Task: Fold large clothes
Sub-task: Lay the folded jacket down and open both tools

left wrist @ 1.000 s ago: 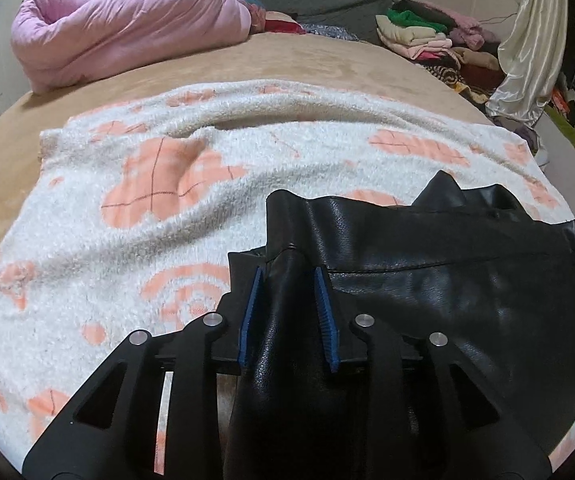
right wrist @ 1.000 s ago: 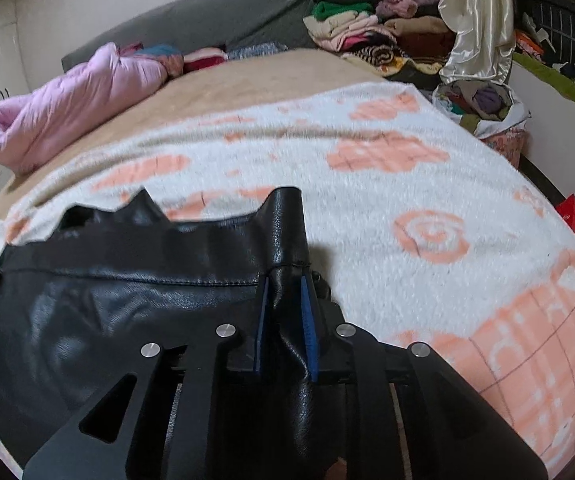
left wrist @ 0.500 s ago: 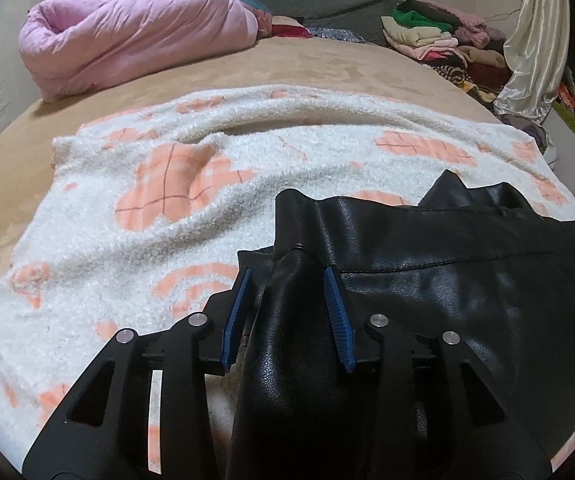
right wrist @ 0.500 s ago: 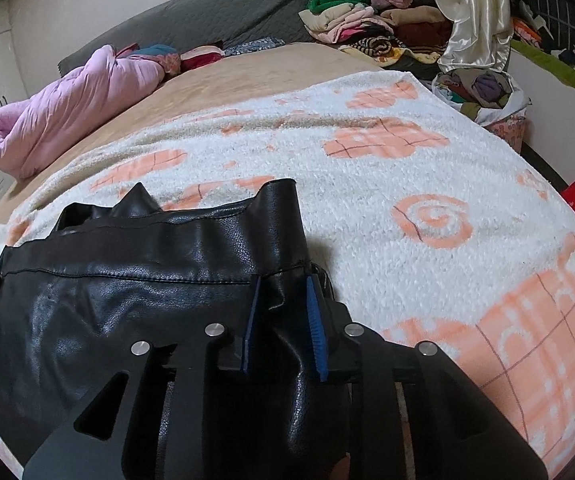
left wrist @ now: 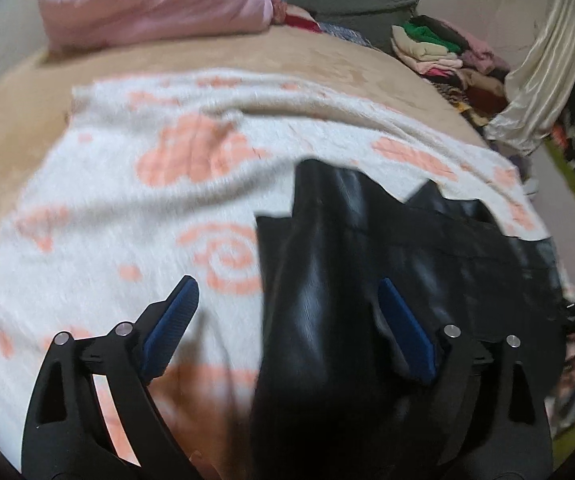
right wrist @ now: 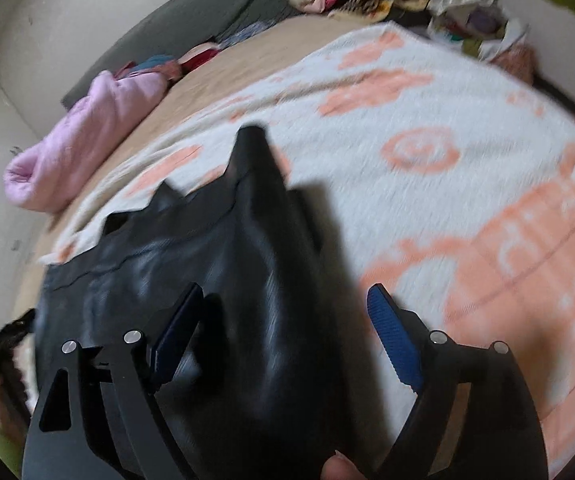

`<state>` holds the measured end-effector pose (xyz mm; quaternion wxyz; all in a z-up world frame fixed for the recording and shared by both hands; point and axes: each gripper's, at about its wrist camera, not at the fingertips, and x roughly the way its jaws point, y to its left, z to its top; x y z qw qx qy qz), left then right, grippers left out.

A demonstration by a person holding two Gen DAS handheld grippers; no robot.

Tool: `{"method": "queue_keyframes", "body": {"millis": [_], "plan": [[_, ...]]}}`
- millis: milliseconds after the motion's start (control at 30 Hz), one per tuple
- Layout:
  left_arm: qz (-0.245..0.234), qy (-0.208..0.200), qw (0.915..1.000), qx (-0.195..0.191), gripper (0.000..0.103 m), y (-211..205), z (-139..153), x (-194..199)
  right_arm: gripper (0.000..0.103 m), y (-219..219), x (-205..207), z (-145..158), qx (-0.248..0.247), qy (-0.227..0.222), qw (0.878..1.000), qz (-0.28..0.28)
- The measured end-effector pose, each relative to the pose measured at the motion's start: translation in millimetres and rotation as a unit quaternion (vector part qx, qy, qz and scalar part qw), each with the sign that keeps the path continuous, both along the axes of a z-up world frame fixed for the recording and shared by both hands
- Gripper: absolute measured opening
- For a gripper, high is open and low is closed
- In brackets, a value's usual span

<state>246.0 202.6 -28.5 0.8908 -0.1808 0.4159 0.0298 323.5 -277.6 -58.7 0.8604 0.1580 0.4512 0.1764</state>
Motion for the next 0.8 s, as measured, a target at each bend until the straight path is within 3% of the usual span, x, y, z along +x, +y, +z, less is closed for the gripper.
{"method": "queue_keyframes", "body": {"millis": [100,200,300,367,400,467,533,800], "plan": [[-0.011,0.008,0.9988,-0.047,0.085,1.9,-4.8,-10.4,0.083,-0.3,-12.7,-1.2,0.031,0.021,0.999,0.024],[-0.02,0.019,0.998,-0.057,0.085,-3.2,-11.0,-17.7,0.082,-1.9,-23.6,2.1,0.039,0.024,0.998,0.036],[-0.024,0.038,0.9971,-0.061,0.085,-11.5,-22.4,-24.5,0.068,-5.6,-30.5,-0.7,0.042,0.029,0.998,0.041],[-0.026,0.046,0.9966,-0.063,0.075,-17.8,-29.5,-27.8,0.058,-7.3,-32.4,-2.8,0.052,0.029,0.997,0.046],[-0.029,0.043,0.9958,-0.075,0.061,-20.4,-31.9,-29.6,0.054,-7.5,-33.9,-3.7,0.056,0.028,0.997,0.05],[-0.029,0.039,0.9969,-0.062,0.054,-26.6,-29.1,-33.5,0.04,-6.7,-36.3,-3.7,0.05,0.024,0.997,0.054],[-0.032,0.037,0.9973,-0.055,0.042,-30.6,-24.2,-37.3,0.035,-5.7,-40.4,1.1,0.041,0.014,0.997,0.059],[-0.037,0.035,0.998,-0.039,0.04,-41.5,-14.5,-80.7,0.033,-6.8,-61.1,6.6,0.018,0.017,0.998,0.056]]}}
